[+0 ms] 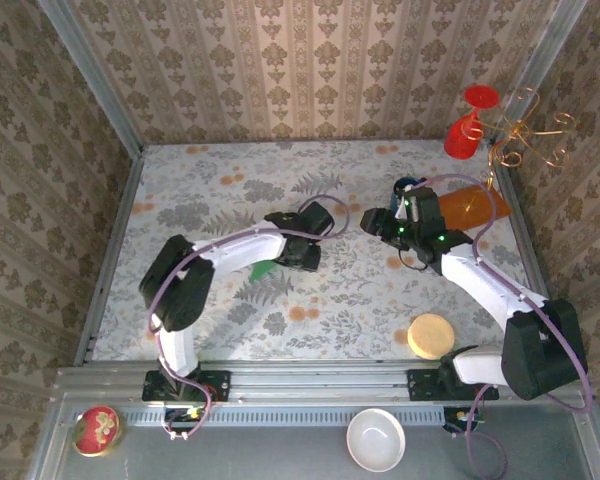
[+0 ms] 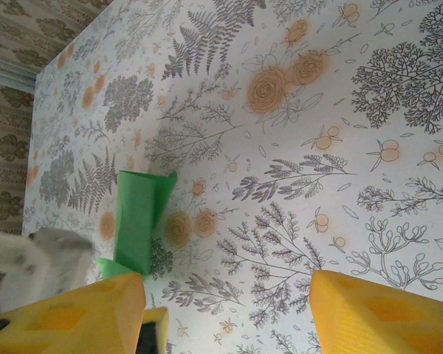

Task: Fold a paper plane with a square sheet of paper (pick it up from the middle)
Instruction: Turn over the paper at the center of the table, then move the paper to the center of the table.

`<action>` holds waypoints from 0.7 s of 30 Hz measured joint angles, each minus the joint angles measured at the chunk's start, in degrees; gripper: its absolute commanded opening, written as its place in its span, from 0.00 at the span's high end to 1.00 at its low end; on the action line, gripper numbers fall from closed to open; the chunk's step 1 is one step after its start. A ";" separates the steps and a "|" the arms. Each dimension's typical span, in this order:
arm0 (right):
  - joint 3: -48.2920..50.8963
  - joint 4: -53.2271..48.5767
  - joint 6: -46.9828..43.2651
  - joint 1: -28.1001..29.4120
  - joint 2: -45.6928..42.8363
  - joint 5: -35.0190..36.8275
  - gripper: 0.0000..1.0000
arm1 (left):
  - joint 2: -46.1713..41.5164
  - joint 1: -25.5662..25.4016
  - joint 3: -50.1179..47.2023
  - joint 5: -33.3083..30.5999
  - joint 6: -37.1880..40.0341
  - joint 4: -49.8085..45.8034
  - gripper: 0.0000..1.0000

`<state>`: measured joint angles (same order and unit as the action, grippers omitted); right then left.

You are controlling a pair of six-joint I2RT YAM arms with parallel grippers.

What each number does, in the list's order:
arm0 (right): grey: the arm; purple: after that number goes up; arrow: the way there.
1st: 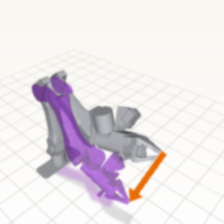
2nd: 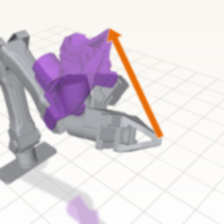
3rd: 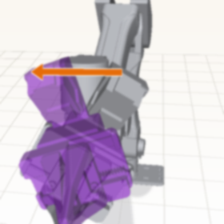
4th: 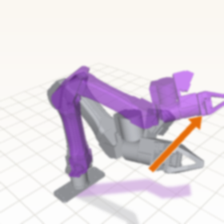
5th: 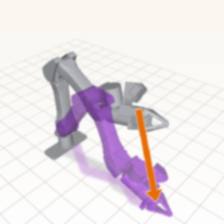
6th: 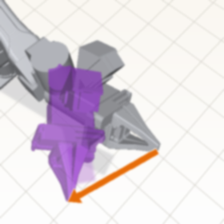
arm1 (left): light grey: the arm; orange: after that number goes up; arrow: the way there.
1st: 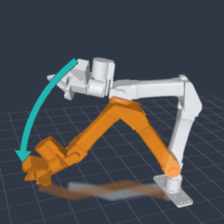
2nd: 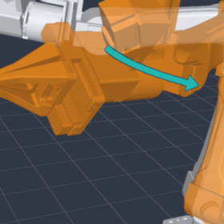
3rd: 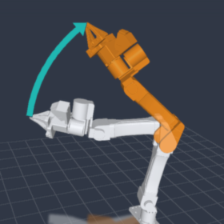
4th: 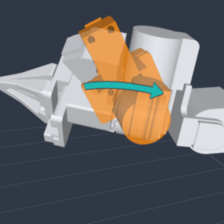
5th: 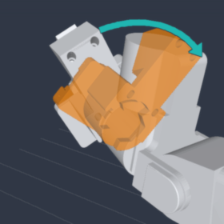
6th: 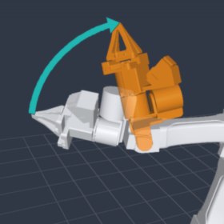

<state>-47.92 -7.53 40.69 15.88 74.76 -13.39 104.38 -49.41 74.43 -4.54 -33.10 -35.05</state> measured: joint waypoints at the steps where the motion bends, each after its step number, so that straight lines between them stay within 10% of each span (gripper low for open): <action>1: 0.00 0.02 0.00 0.00 0.04 -0.04 0.37 | -1.64 0.28 -1.42 1.62 -0.79 1.53 0.49; 11: 0.00 2.16 1.07 0.02 4.07 -1.14 0.35 | -10.97 14.82 -16.85 13.57 -5.97 14.80 0.40; 21: -0.02 3.45 1.77 0.33 6.95 -1.66 0.36 | -9.51 18.29 -18.29 16.79 -6.23 17.51 0.42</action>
<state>-47.94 -4.08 42.46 16.21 81.71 -15.05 94.87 -31.11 56.14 12.25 -39.33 -17.54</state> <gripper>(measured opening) 0.641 0.585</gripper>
